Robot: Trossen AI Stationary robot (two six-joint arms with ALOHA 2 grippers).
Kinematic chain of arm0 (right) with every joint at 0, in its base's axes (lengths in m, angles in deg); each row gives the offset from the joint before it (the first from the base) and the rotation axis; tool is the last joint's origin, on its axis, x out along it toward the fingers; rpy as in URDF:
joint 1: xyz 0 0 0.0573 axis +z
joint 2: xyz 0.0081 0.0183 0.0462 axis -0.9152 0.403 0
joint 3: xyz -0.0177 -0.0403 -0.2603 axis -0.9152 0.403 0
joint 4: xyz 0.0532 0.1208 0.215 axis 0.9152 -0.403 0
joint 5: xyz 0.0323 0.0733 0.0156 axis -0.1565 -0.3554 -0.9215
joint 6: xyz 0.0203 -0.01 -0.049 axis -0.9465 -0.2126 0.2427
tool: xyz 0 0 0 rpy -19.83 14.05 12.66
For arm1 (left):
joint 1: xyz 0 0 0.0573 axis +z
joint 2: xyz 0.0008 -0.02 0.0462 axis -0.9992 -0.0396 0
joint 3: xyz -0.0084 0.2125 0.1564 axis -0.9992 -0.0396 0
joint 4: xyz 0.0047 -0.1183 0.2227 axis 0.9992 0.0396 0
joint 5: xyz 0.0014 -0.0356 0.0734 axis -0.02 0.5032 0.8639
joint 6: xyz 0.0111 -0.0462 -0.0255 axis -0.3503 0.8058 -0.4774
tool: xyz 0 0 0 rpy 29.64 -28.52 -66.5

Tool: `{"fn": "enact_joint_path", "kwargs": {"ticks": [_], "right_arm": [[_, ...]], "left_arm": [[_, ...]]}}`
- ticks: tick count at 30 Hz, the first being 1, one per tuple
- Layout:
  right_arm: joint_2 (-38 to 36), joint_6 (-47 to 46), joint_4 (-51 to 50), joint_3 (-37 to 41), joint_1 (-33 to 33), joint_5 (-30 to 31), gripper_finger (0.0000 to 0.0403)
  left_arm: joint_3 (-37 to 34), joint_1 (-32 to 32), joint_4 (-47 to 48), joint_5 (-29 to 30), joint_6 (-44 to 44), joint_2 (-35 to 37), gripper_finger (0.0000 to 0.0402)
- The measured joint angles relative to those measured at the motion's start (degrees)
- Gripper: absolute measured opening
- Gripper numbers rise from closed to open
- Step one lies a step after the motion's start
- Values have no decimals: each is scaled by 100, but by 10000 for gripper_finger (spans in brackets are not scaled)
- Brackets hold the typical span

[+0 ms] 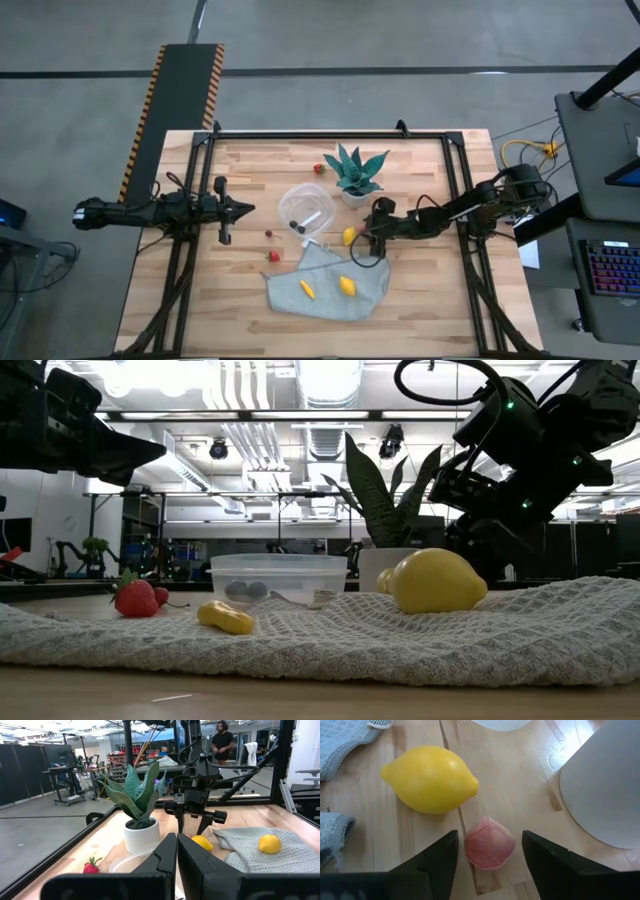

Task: Pick and placing Produce into tupperware
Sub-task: Put the pink peach into the container

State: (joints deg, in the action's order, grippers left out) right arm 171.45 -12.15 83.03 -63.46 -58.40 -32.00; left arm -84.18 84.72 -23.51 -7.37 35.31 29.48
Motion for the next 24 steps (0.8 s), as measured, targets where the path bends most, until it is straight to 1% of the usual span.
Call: {"fn": "enact_joint_path", "kwargs": {"ticks": [13,24], "right_arm": [[0,0,-18,0,0,0,114],[0,0,-20,0,0,-1,106]], "left_arm": [[0,-4,0,0,0,2,0],[0,-4,0,0,0,-2,0]]}}
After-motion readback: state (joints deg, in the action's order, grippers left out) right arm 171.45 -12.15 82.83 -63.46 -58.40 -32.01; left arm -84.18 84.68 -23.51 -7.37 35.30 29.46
